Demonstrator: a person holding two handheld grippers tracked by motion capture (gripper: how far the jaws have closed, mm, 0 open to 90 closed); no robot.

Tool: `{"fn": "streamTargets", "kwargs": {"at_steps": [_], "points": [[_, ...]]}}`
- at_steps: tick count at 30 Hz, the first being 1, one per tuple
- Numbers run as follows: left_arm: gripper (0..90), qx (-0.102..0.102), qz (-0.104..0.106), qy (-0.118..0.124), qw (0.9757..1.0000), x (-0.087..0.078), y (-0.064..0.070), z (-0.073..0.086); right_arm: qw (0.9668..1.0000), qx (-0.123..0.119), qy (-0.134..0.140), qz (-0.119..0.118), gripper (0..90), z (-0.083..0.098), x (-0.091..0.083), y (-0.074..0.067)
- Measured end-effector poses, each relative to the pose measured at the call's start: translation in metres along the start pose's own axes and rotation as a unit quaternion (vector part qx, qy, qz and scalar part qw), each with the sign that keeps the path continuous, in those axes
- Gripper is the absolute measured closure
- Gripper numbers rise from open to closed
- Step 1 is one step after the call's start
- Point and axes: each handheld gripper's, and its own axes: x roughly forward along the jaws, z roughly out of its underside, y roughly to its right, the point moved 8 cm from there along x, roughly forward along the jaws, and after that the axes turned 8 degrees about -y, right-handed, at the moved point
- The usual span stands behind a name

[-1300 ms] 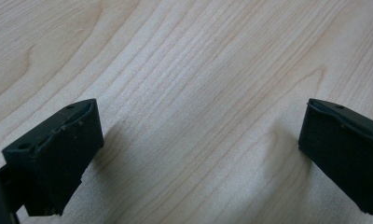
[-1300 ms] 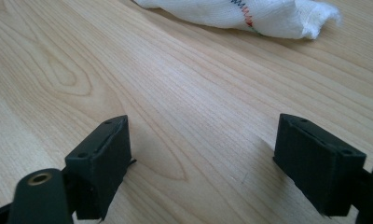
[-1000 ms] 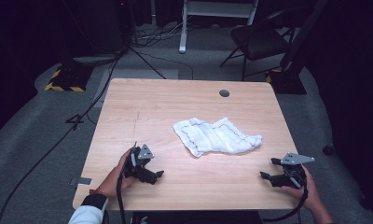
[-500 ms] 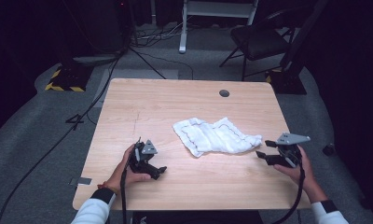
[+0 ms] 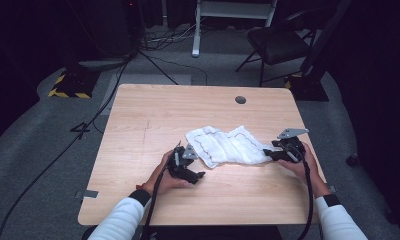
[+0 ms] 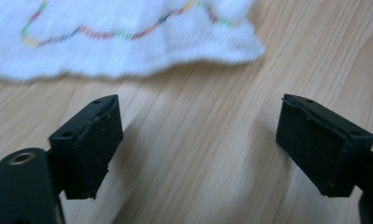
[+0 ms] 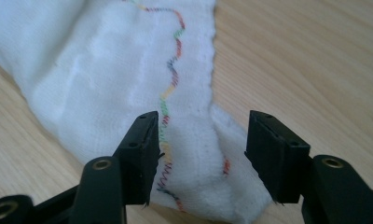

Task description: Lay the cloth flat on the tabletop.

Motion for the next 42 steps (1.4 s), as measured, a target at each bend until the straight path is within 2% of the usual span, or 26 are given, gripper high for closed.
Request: {"fn": "streamTargets", "kwargs": {"at_steps": [3, 5, 6, 7, 8, 9, 10, 11, 12, 13, 15, 16, 19, 20, 23, 27, 28, 30, 31, 32, 33, 37, 38, 40, 42], "points": [[17.4, 0.005, 0.006, 0.002, 1.0000, 0.009, 0.004, -0.013, 0.9996, 0.019, -0.008, -0.021, 46.4, 0.009, 0.003, 0.004], [20.8, 0.004, 0.008, 0.006, 0.9999, 0.013, 0.006, -0.021, 0.9994, 0.019, -0.013, -0.024, 47.6, 0.012, 0.004, 0.006], [24.7, 0.003, 0.007, 0.008, 0.9999, 0.015, 0.006, -0.024, 0.9990, 0.022, -0.013, -0.036, 51.0, 0.013, 0.005, 0.005], [24.7, -0.001, 0.005, 0.009, 0.9999, 0.017, 0.006, -0.027, 0.9990, 0.022, -0.013, -0.036, 51.0, 0.013, 0.005, 0.005], [31.7, -0.004, 0.005, 0.012, 0.9999, 0.018, 0.006, -0.029, 0.9987, 0.015, -0.018, -0.045, 56.3, 0.014, 0.006, 0.001], [31.7, -0.006, 0.006, 0.017, 0.9998, 0.019, 0.007, -0.032, 0.9987, 0.015, -0.018, -0.045, 56.3, 0.014, 0.006, 0.001], [37.3, -0.006, 0.002, 0.018, 0.9998, 0.020, 0.006, -0.033, 0.9986, 0.009, -0.020, -0.047, 58.6, 0.014, 0.007, -0.001], [53.4, -0.004, 0.004, 0.019, 0.9998, 0.020, 0.006, -0.034, 0.9983, -0.001, -0.023, -0.053, 63.0, 0.013, 0.008, -0.006], [53.4, 0.003, 0.014, 0.024, 0.9996, 0.019, 0.007, -0.035, 0.9983, -0.001, -0.023, -0.053, 63.0, 0.013, 0.008, -0.006], [67.8, 0.010, 0.013, 0.025, 0.9996, 0.019, 0.007, -0.034, 0.9980, -0.015, -0.024, -0.057, 69.4, 0.012, 0.006, -0.011], [70.7, 0.016, 0.014, 0.024, 0.9995, 0.017, 0.007, -0.034, 0.9978, -0.016, -0.024, -0.060, 71.3, 0.012, 0.006, -0.013], [74.7, 0.025, 0.010, 0.023, 0.9994, 0.014, 0.005, -0.033, 0.9977, -0.034, -0.019, -0.056, 75.8, 0.012, 0.004, -0.016], [76.1, 0.028, 0.015, 0.026, 0.9992, 0.009, 0.004, -0.033, 0.9967, -0.045, -0.024, -0.062, 79.6, 0.014, 0.003, -0.021], [76.4, 0.040, 0.011, 0.024, 0.9988, 0.001, 0.002, -0.032, 0.9960, -0.054, -0.021, -0.067, 81.7, 0.014, 0.000, -0.026], [77.0, 0.047, 0.011, 0.025, 0.9985, -0.007, 0.002, -0.032, 0.9958, -0.056, -0.013, -0.071, 82.5, 0.012, -0.005, -0.028], [77.4, 0.069, 0.008, 0.019, 0.9974, -0.027, 0.002, -0.029, 0.9956, -0.048, 0.021, -0.078, 82.9, 0.005, -0.021, -0.034], [77.5, 0.071, 0.008, 0.024, 0.9972, -0.039, 0.000, -0.029, 0.9954, -0.047, 0.027, -0.079, 82.9, 0.004, -0.025, -0.036], [77.6, 0.070, 0.007, 0.030, 0.9971, -0.045, -0.001, -0.029, 0.9950, -0.044, 0.040, -0.081, 83.0, 0.001, -0.032, -0.039], [77.9, 0.067, 0.008, 0.039, 0.9970, -0.054, -0.004, -0.028, 0.9946, -0.041, 0.048, -0.083, 83.0, 0.000, -0.036, -0.040], [78.0, 0.067, 0.008, 0.039, 0.9970, -0.054, -0.004, -0.028, 0.9942, -0.039, 0.053, -0.085, 83.0, -0.001, -0.038, -0.042], [78.2, 0.063, 0.016, 0.036, 0.9972, -0.061, -0.003, -0.024, 0.9940, -0.037, 0.059, -0.085, 83.0, -0.002, -0.042, -0.044], [78.9, 0.061, 0.028, 0.029, 0.9973, -0.065, -0.001, -0.016, 0.9940, -0.028, 0.067, -0.082, 83.0, -0.004, -0.050, -0.051], [79.0, 0.060, 0.030, 0.020, 0.9975, -0.067, 0.001, -0.010, 0.9940, -0.022, 0.070, -0.081, 83.0, -0.004, -0.051, -0.053], [79.1, 0.059, 0.030, 0.017, 0.9977, -0.068, 0.001, -0.008, 0.9938, -0.019, 0.071, -0.083, 83.0, -0.004, -0.051, -0.055], [78.4, 0.049, 0.022, 0.010, 0.9985, -0.067, 0.000, -0.002, 0.9943, -0.017, 0.066, -0.082, 81.3, -0.002, -0.048, -0.061]]}}
